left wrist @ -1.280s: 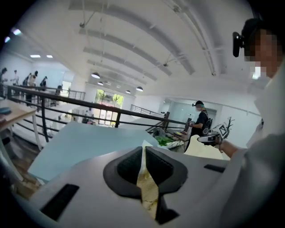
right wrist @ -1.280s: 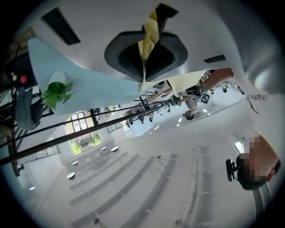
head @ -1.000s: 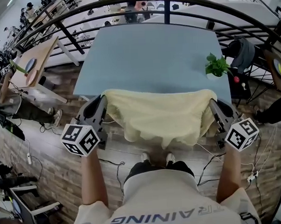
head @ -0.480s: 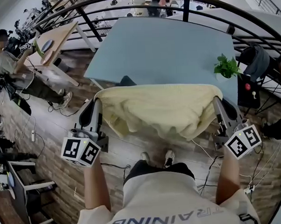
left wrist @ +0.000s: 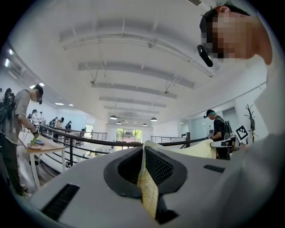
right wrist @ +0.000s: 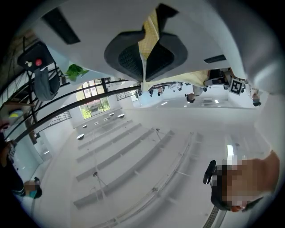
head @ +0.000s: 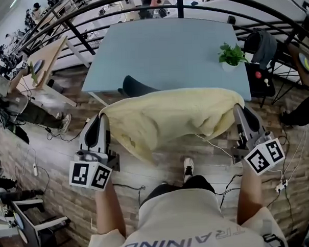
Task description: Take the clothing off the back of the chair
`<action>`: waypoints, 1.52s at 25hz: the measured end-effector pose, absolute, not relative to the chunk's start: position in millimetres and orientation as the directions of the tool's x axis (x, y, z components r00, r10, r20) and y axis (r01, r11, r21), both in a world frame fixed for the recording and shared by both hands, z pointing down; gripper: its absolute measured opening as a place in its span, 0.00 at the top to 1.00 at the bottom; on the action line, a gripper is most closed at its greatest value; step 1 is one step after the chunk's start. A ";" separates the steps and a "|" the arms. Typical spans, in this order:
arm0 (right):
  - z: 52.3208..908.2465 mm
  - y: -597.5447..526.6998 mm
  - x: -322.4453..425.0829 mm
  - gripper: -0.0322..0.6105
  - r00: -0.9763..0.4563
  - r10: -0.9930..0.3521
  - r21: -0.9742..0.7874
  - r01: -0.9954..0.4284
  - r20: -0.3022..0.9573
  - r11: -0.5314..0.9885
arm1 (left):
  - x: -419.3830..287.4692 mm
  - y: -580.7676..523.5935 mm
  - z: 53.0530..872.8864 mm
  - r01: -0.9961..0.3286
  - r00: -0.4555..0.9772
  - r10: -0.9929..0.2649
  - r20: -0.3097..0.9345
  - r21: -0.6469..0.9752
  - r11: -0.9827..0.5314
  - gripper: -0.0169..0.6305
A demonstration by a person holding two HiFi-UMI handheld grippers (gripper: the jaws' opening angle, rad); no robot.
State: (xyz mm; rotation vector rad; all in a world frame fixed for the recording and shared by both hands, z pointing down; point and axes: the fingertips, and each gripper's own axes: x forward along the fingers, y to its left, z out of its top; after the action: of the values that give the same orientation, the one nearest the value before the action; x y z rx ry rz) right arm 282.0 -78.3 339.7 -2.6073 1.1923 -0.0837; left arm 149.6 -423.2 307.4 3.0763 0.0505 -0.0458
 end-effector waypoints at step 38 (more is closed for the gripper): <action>340.3 64.5 25.0 0.90 0.955 -0.297 -0.199 -0.292 -0.005 -0.936 | 37.1 -298.7 321.1 0.505 0.863 0.504 -0.031 0.070 -0.860 0.90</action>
State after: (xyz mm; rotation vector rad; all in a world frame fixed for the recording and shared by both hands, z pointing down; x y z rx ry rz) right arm 25.0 64.5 340.3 -2.9091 0.4425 -0.0372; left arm 37.1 -298.7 321.1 2.9590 0.8024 -0.0172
